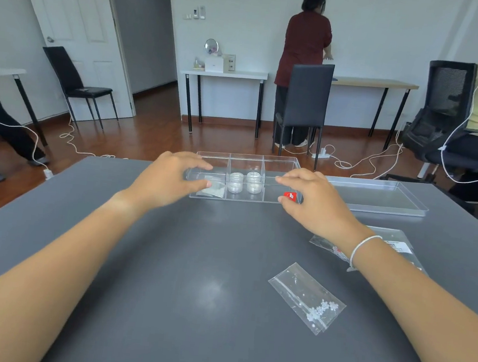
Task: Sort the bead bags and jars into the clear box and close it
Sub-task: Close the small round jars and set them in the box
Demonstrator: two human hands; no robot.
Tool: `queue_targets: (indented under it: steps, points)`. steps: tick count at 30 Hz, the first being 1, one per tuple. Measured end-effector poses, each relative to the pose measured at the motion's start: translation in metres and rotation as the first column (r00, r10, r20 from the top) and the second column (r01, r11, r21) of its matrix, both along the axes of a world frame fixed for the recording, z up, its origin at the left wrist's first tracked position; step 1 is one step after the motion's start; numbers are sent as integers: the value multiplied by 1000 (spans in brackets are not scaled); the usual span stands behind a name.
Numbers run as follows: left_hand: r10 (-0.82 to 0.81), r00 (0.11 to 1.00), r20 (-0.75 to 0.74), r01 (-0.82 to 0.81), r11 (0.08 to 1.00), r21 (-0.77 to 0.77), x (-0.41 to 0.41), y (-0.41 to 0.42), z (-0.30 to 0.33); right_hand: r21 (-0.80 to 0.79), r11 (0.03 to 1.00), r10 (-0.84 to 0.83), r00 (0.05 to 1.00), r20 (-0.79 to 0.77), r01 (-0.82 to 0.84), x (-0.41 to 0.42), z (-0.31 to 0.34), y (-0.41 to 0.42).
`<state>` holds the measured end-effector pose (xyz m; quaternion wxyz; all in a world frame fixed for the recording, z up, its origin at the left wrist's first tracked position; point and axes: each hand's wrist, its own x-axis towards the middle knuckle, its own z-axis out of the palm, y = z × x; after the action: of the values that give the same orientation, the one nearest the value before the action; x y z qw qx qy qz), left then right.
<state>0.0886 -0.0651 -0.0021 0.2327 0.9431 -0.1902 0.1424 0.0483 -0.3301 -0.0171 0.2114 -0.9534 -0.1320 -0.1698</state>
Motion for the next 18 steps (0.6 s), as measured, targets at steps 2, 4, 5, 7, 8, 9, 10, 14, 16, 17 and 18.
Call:
queue_targets:
  steps: [2, 4, 5, 7, 8, 9, 10, 14, 16, 17, 18]
  points:
    - [55, 998, -20, -55, 998, -4, -3, 6, -8, 5, 1000, -1, 1000, -3, 1, -1, -1, 0]
    - [68, 998, -9, -68, 998, -7, -4, 8, -13, 7, 1000, -1, 1000, -6, 1, -2, -2, 1]
    - [69, 998, -1, -69, 998, -12, -4, 9, -15, 6, 1000, -2, 1000, -5, 2, -2, -2, 1]
    - [76, 997, 20, -76, 997, -28, -4, 10, -17, 5, 1000, -5, 1000, 1, 5, -2, -2, 2]
    - [81, 996, 31, -80, 996, -37, -3, 11, -17, 10, 1000, -5, 1000, 7, 5, -2, -2, 2]
    - [83, 996, 38, -81, 996, -47, -3, 13, -18, 15, 1000, -6, 1000, 14, 6, -2, -2, 3]
    - [80, 996, 44, -77, 995, -57, -2, 13, -18, 19, 1000, -7, 1000, 18, 7, -2, -2, 3]
    - [65, 997, 47, -62, 996, -66, -1, 14, -21, 11, 1000, -9, 1000, 20, 9, -2, -3, 3]
    - [61, 997, 42, -58, 996, -69, -3, 14, -22, 10, 1000, -8, 1000, 16, 8, -3, -4, 3]
    - [61, 997, 40, -58, 996, -69, -4, 14, -23, 10, 1000, -6, 1000, 14, 6, -5, -4, 3]
    - [62, 997, 41, -59, 996, -67, -5, 13, -22, 10, 1000, -5, 1000, 16, 5, -6, -4, 3]
